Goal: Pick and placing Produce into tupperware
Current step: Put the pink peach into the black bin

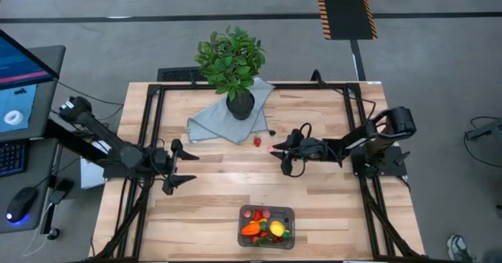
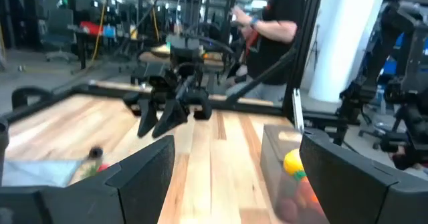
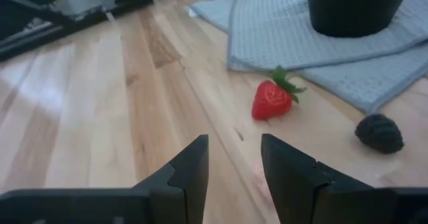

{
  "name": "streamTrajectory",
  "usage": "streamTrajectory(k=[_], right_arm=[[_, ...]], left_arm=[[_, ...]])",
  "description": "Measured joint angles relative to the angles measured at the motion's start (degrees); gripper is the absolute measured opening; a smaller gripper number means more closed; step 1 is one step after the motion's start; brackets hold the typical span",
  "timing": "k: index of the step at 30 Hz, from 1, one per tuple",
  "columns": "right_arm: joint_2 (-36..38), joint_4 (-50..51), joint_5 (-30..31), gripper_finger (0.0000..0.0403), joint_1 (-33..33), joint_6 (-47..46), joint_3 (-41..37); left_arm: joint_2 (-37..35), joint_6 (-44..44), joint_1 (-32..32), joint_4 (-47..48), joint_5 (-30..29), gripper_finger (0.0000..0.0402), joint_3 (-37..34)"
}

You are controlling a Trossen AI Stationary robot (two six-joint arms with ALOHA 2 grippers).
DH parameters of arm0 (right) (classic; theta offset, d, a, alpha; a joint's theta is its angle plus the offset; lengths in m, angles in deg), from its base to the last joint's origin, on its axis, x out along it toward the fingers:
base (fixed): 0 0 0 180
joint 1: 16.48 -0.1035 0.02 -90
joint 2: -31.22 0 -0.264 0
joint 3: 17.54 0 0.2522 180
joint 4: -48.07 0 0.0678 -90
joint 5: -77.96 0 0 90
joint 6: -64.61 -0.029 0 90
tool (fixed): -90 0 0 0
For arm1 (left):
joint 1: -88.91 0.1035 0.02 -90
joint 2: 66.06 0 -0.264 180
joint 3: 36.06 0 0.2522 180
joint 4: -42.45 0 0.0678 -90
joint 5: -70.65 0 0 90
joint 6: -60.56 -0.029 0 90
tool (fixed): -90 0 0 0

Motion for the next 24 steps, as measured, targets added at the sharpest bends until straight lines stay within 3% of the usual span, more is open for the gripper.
streamTrajectory(k=[7,24], right_arm=[[-4.3,-2.9,0.2,0.0154,0.1,0.1,0.1],[-16.2,-3.9,1.8,0.0132,0.1,2.6,8.6]], left_arm=[[-6.9,2.4,0.0,10.4,1.3,0.0309,0.0],[-7.4,3.8,0.0,12.1,2.8,0.0309,-0.1]])
